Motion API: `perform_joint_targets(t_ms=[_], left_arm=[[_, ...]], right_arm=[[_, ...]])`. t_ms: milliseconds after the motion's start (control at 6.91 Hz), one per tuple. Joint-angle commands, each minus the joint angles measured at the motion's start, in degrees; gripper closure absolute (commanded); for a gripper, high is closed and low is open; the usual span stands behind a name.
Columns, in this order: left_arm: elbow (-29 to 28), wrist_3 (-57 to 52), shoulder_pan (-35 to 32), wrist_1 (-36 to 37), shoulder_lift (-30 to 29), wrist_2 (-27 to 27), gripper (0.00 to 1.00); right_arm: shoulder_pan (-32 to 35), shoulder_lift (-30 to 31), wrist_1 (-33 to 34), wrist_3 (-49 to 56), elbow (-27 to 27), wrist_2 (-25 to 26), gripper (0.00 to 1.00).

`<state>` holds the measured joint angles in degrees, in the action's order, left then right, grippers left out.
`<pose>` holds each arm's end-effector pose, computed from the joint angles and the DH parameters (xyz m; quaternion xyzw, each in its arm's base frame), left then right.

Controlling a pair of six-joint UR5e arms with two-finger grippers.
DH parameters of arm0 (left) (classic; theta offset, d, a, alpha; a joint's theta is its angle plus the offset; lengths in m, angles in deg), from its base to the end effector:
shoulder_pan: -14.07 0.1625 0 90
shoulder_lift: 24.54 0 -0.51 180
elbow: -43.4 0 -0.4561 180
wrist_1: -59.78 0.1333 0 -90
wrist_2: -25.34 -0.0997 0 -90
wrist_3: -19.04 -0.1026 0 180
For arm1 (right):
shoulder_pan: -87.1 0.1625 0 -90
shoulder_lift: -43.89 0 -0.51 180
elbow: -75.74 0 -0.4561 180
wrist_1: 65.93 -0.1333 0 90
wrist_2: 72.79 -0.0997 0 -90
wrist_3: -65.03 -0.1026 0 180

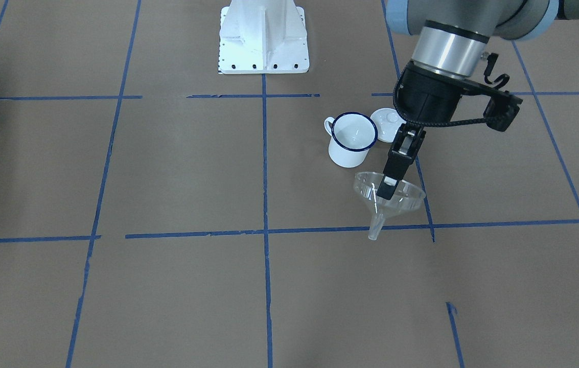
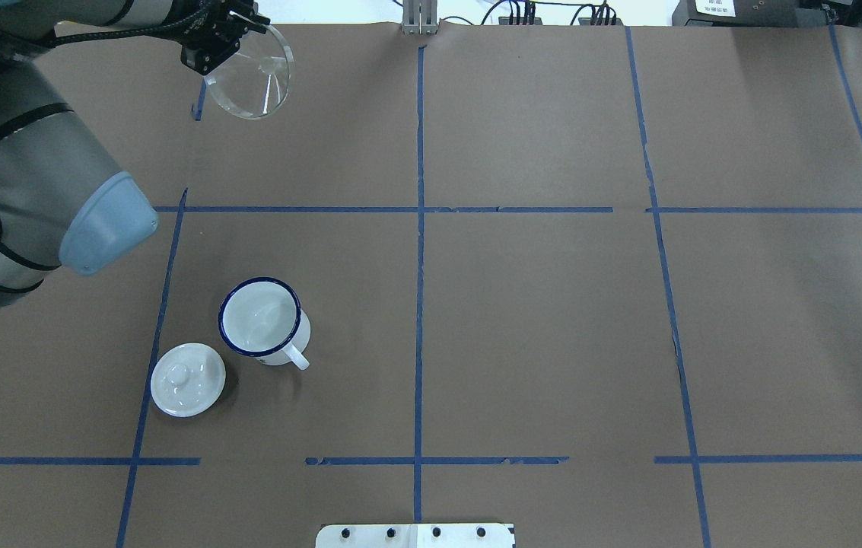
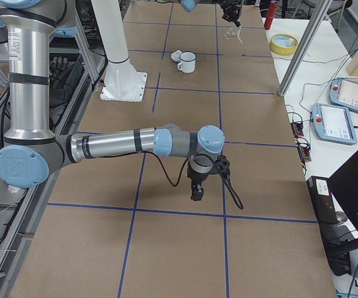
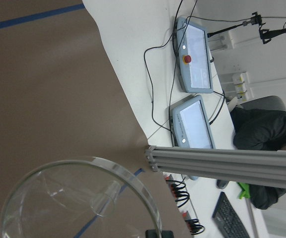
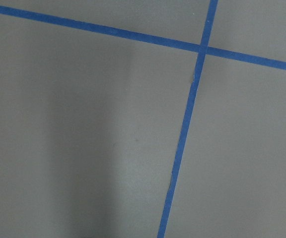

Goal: Place funnel on cup
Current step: 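Lift the glass funnel and carry it over the white mug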

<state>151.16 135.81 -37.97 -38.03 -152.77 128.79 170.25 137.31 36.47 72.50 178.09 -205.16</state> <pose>0.3469 -0.6226 0.1396 0.0178 0.5338 -0.4874 0.6908 0.0023 -0.5191 0.6825 -0.0263 -0.3614 -0.1053 0.9261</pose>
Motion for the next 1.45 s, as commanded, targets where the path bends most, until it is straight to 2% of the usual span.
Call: perform_joint_targets(t_ms=[0, 145, 289, 434, 868, 1157, 1302], left_arm=[[3.9, -11.8, 1.7, 22.0, -3.7, 5.4, 1.00], [4.4, -18.9, 4.6, 31.2, -5.8, 6.1, 1.00], [4.3, -28.3, 6.2, 39.8, -7.6, 9.1, 1.00], [4.1, -34.5, 6.6, 42.8, -8.0, 12.4, 1.00], [3.3, -36.3, 15.9, 41.6, -6.3, 13.3, 1.00], [3.2, -36.0, 16.7, 37.0, -2.0, 13.3, 1.00], [2.5, -36.1, 16.7, 36.2, -1.6, 13.2, 1.00]], right_arm=[[0.0, 0.0, 0.0, 0.0, 0.0, 0.0, 0.00], [0.0, 0.0, 0.0, 0.0, 0.0, 0.0, 0.00], [0.0, 0.0, 0.0, 0.0, 0.0, 0.0, 0.00], [0.0, 0.0, 0.0, 0.0, 0.0, 0.0, 0.00], [0.0, 0.0, 0.0, 0.0, 0.0, 0.0, 0.00], [0.0, 0.0, 0.0, 0.0, 0.0, 0.0, 0.00], [0.0, 0.0, 0.0, 0.0, 0.0, 0.0, 0.00]])
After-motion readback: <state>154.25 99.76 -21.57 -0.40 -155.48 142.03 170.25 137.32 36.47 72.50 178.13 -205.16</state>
